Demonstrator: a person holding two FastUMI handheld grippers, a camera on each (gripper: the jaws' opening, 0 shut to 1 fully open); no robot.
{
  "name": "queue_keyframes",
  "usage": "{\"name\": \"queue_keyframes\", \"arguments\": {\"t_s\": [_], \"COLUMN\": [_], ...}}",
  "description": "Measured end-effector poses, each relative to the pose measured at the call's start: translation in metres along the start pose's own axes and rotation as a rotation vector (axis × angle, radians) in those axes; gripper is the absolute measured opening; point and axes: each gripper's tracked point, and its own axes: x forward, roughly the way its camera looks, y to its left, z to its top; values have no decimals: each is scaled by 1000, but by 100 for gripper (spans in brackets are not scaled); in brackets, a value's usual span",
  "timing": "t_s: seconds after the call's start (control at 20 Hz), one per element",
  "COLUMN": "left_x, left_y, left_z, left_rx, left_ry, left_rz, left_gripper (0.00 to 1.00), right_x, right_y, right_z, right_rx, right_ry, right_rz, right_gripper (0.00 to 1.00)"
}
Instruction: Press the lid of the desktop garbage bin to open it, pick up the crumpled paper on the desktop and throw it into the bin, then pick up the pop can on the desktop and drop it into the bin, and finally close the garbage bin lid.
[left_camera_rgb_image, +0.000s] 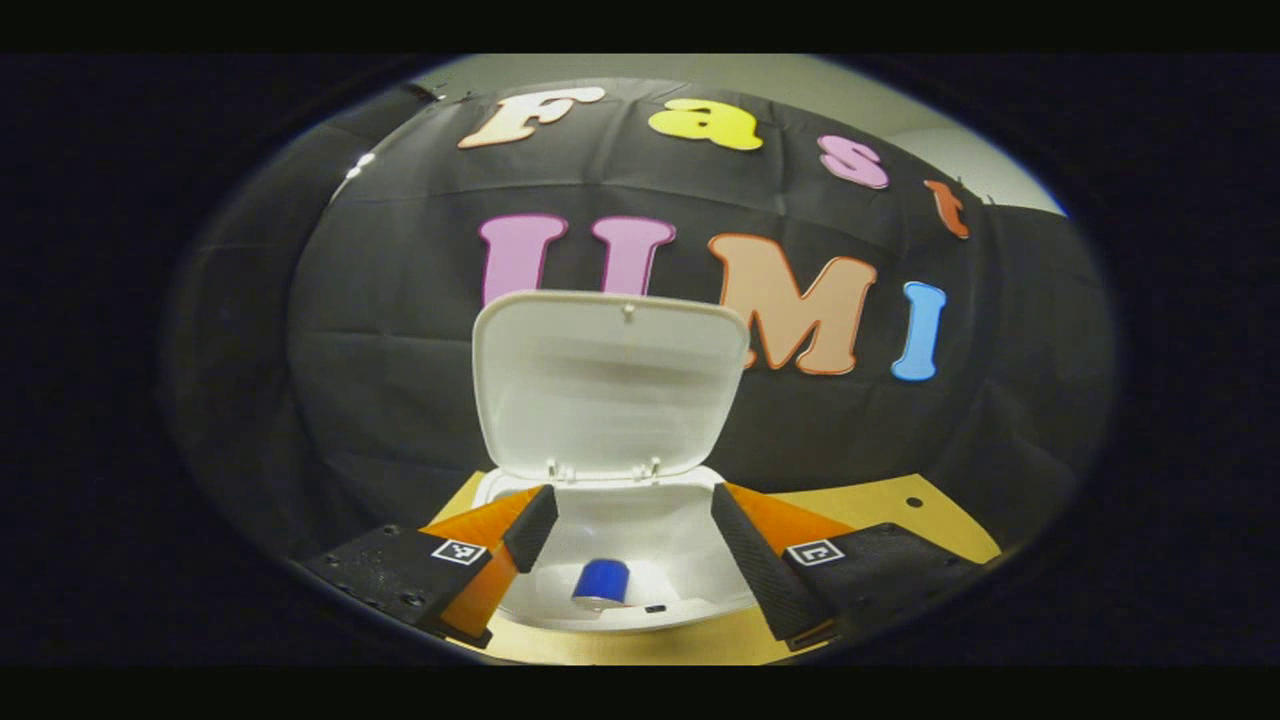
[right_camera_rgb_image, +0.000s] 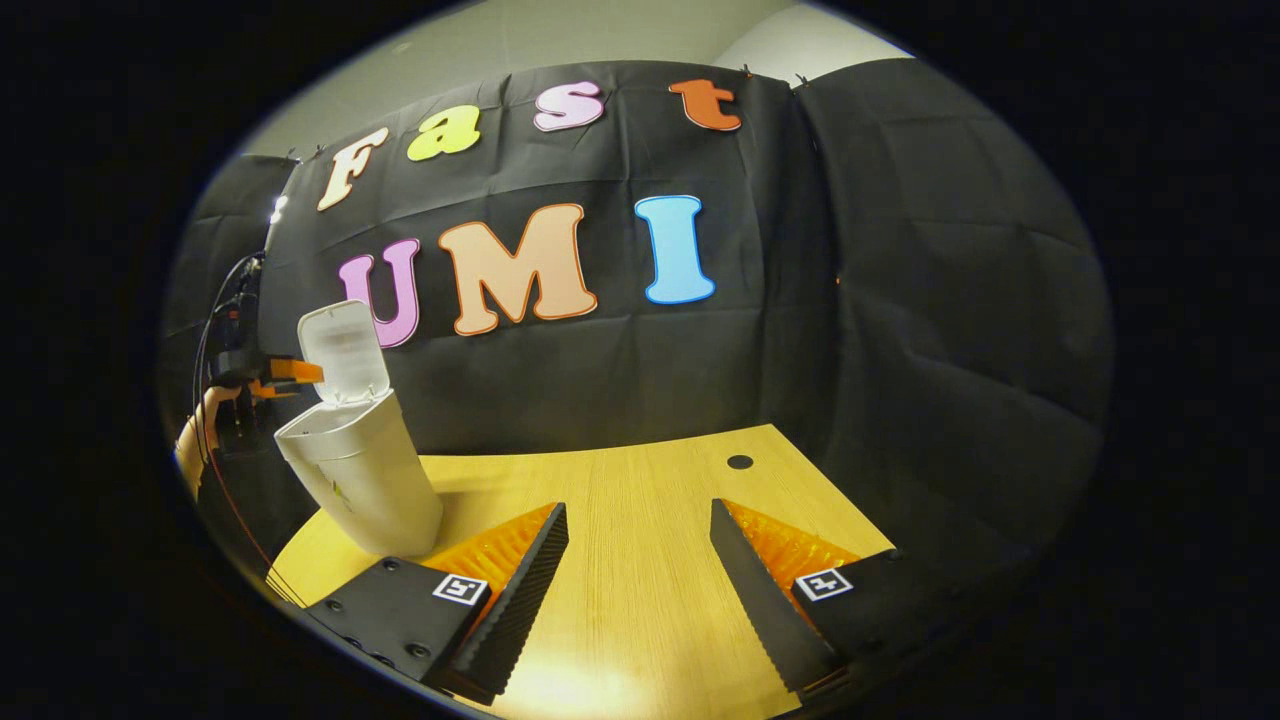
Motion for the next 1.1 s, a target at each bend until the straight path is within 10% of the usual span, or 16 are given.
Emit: {"name": "queue_keyframes", "arguments": {"t_s": [0.35,0.6,1.1], "left_x": [-9,23,110], "left_y": [5,13,45], "left_z": [141,212,126], "left_rx": [186,75,-40], "left_ry": [-223,-274,103], "left_rz": [48,8,25], "left_gripper": [99,99,93], "right_x": [-4,-17,-39], "right_y": [9,8,-5], "right_z": [0,-13,-25], "right_rx": [-13,-29,-19], "right_ry": [-8,12,34], "right_rz": [24,-8,-88], "right_gripper": [96,96,96]}}
